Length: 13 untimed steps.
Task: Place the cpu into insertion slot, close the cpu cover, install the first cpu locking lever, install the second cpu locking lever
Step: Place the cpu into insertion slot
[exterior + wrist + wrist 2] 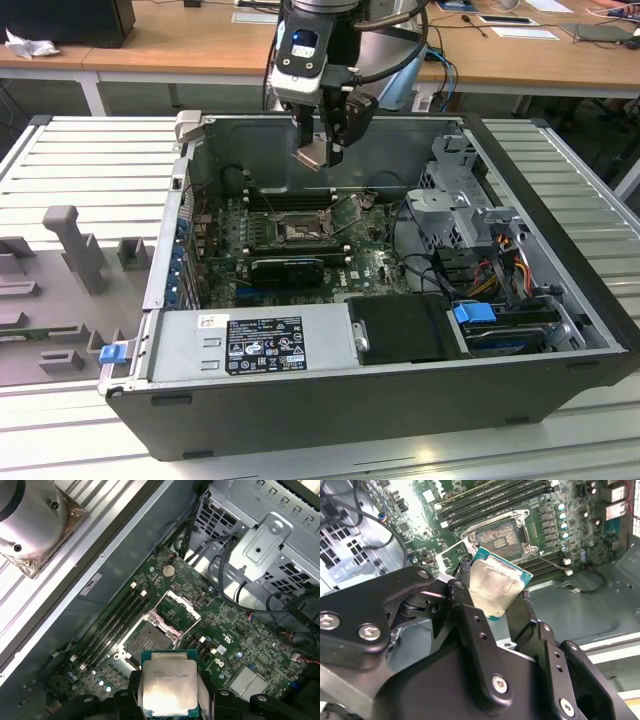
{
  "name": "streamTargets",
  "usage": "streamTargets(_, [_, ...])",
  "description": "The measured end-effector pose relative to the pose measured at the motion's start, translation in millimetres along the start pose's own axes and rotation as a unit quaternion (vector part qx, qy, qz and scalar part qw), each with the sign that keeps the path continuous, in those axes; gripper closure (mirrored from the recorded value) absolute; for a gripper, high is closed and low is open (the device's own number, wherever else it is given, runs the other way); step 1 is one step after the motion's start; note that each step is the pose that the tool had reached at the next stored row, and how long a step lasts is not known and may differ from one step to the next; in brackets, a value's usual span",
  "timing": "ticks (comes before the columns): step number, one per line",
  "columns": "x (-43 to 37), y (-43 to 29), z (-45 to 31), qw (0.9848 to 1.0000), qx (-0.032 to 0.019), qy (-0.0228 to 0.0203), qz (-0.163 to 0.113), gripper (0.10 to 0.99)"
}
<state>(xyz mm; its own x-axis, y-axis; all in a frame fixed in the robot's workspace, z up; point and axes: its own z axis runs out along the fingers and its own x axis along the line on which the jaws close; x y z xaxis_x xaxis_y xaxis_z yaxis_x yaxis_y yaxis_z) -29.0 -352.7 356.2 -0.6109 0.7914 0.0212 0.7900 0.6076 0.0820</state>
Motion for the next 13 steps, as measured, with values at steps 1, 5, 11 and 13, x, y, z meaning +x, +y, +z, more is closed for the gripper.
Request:
streamTargets(1, [0.0,0.0,0.1,1.0000,-0.0002,-0.0005,0.007,0.557])
streamTargets(5, [0.0,0.0,0.5,0.9994,-0.0008,-0.0029,0.036,0.557])
streamTargets(11, [0.0,-0.1,1.1,0.9972,-0.0016,-0.0061,0.074,0.557])
streamTargets(13, [0.0,-0.1,1.3,0.9960,-0.0019,-0.0073,0.089,0.557])
